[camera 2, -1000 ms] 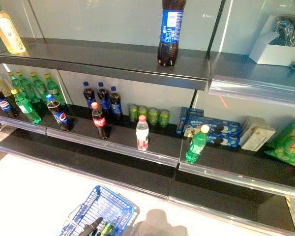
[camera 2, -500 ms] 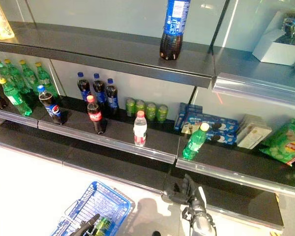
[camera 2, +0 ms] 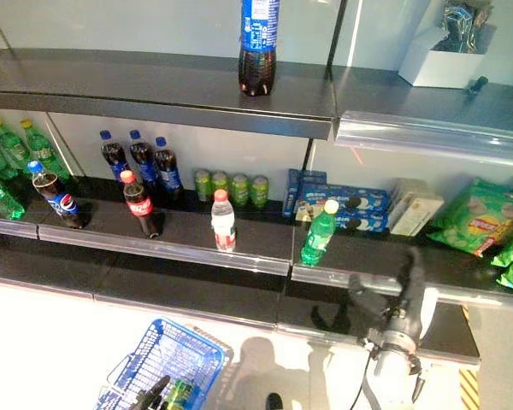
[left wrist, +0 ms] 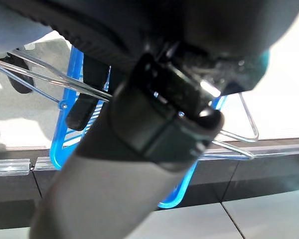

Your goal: Pick up the drink and place into the basket.

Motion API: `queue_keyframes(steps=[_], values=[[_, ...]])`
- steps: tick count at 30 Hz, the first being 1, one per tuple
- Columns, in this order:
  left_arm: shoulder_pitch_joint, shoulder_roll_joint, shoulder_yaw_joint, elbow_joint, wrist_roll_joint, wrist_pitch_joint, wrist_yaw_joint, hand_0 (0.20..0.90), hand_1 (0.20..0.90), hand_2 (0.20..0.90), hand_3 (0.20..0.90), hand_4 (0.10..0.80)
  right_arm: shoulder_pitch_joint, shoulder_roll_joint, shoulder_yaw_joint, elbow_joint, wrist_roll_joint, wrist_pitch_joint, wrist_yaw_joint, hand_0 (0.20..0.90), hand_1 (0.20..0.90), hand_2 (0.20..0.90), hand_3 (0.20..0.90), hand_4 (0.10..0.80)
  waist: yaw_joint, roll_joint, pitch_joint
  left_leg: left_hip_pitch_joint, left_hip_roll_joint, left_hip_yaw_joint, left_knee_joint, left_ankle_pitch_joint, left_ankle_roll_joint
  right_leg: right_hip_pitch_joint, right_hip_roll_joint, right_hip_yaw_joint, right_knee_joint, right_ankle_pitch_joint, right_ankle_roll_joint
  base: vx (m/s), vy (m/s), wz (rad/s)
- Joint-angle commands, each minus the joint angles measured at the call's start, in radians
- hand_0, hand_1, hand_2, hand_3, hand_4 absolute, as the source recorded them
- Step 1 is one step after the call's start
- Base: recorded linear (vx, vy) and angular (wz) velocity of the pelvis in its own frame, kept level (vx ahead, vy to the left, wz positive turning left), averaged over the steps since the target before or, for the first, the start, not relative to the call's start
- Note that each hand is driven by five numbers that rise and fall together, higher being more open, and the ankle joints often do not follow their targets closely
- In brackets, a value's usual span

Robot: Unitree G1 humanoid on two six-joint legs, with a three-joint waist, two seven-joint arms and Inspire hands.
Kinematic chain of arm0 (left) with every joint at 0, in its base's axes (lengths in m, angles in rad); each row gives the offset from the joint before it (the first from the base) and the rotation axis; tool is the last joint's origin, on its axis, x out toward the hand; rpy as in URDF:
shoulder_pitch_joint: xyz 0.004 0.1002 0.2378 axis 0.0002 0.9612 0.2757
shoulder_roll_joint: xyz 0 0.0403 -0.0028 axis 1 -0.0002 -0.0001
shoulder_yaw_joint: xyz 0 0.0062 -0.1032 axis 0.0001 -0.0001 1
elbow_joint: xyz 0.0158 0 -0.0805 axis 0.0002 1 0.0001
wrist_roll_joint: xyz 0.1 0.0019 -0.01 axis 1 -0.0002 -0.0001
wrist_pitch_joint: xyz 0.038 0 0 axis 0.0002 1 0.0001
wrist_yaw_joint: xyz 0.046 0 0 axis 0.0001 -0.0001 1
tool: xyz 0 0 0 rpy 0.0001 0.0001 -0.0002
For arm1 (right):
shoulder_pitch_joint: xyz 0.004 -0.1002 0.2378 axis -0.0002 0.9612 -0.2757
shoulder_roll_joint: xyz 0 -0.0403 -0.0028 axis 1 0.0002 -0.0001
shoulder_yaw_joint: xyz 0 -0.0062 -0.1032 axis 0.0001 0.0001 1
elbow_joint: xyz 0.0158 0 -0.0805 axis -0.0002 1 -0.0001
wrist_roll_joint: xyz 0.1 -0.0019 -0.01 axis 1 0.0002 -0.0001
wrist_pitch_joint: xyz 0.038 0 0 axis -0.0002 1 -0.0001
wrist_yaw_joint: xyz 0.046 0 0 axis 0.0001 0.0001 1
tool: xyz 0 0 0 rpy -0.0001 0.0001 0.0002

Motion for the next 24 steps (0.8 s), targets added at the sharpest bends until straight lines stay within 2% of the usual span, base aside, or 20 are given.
queue_keyframes(steps=[1,6,11,17,24], values=[[0.000,0.006,0.008,-0.035,0.006,-0.059,-0.113,0.300,0.300,0.300,0.200,0.100,-0.069,-0.076,-0.065,-0.159,-0.023,-0.137,-0.012,0.900,0.900,0.900,0.900,0.800,0.001,-0.018,-0.014,-0.015,-0.011,0.014,0.040,-0.055,0.028,0.060,-0.079,-0.023,0.015,-0.056,0.083,0.000,0.000,0.00],[-0.006,0.009,-0.003,-0.040,0.007,-0.053,-0.095,0.300,0.300,0.300,0.200,0.100,-0.109,-0.096,-0.049,-0.189,0.026,-0.143,0.053,0.900,0.900,0.900,0.900,0.800,0.011,-0.021,-0.011,-0.020,-0.010,0.006,0.055,-0.061,0.025,0.059,-0.078,-0.026,0.020,-0.061,0.079,0.029,-0.007,0.00],[-0.026,0.017,-0.022,-0.036,0.013,-0.042,-0.077,0.300,0.300,0.300,0.200,0.100,-0.209,-0.129,-0.026,-0.177,0.055,-0.109,0.036,0.900,0.900,0.900,0.900,0.800,0.035,-0.023,0.002,-0.040,-0.005,-0.006,0.109,-0.073,0.021,0.053,-0.077,-0.039,0.057,-0.080,0.068,0.081,-0.031,0.00],[-0.035,0.029,-0.042,-0.038,0.024,-0.036,-0.072,0.300,0.300,0.300,0.200,0.100,-0.288,-0.160,-0.022,-0.131,0.073,-0.096,-0.009,0.900,0.900,0.900,0.900,0.800,0.058,-0.023,0.054,-0.116,0.006,-0.036,0.237,-0.095,0.013,0.002,-0.075,-0.047,0.152,-0.112,0.043,0.034,-0.050,0.06],[-0.069,0.036,-0.102,-0.111,-0.041,-0.047,-0.074,0.300,0.300,0.300,0.200,0.100,-0.369,-0.172,-0.006,-0.085,0.071,-0.106,-0.040,0.900,0.900,0.900,0.900,0.800,0.060,0.001,0.146,-0.238,0.003,-0.072,0.327,-0.094,0.016,-0.097,-0.072,-0.033,0.218,-0.124,0.020,-0.084,-0.024,0.06]])
